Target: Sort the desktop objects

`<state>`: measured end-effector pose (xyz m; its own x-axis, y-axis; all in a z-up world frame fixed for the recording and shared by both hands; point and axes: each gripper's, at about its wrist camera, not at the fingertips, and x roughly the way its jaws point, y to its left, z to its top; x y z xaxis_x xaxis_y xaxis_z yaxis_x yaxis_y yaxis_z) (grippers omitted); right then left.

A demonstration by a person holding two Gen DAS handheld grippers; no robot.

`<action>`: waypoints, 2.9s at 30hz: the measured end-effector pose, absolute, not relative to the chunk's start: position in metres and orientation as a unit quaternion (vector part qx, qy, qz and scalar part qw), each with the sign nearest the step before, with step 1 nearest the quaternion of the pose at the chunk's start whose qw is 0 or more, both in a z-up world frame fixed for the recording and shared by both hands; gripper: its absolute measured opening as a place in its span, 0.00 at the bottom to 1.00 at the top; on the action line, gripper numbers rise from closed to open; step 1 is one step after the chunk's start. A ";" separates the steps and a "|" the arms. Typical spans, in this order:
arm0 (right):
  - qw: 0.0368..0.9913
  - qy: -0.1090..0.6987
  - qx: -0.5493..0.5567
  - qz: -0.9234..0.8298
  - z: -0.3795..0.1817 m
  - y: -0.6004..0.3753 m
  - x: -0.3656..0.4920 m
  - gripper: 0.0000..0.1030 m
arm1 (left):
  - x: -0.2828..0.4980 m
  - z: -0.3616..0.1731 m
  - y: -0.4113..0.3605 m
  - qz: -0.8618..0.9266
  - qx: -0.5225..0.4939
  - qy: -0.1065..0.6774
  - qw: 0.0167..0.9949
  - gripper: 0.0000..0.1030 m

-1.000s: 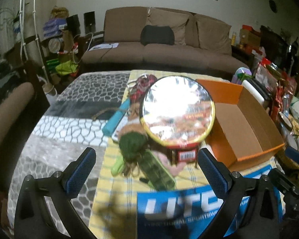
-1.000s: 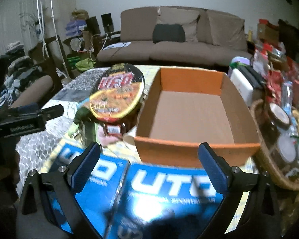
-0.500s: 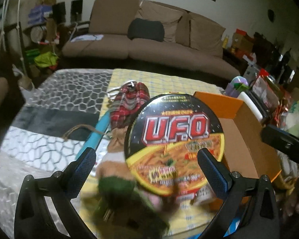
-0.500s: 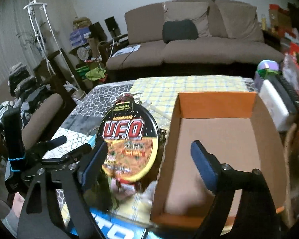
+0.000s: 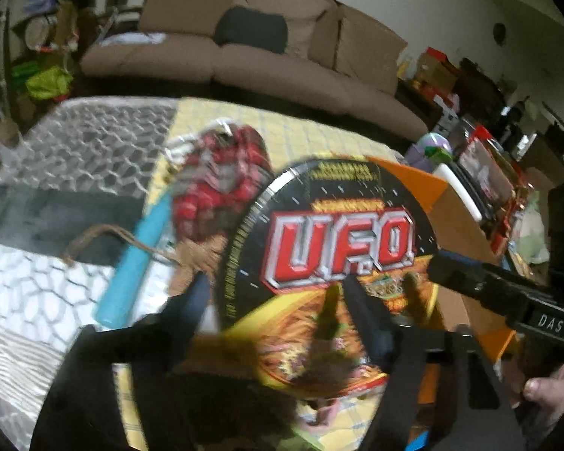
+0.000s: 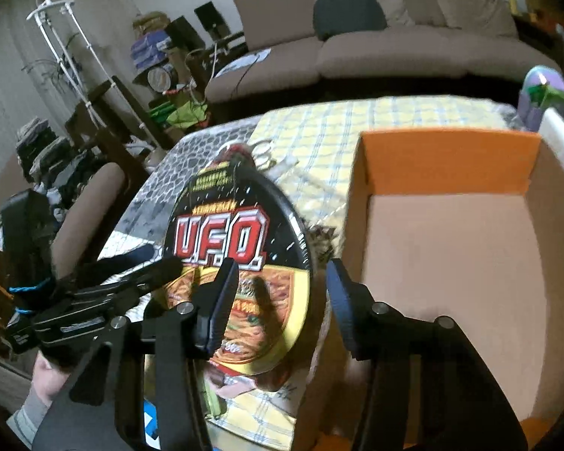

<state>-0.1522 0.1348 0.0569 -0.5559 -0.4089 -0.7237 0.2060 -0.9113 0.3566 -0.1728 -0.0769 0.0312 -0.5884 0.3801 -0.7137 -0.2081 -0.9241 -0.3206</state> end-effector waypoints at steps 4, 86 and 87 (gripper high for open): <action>0.162 -0.098 0.431 -0.882 0.065 0.128 -0.148 0.43 | -0.169 0.031 -0.072 0.884 -0.421 -0.111 0.167 0.66; 0.057 -0.130 0.443 -0.885 0.086 0.380 -0.115 0.44 | -0.230 0.023 0.162 0.815 -0.560 -0.083 0.128 0.86; 0.058 -0.132 0.445 -0.884 0.083 0.380 -0.115 0.44 | -0.231 0.021 0.159 0.814 -0.561 -0.086 0.123 0.86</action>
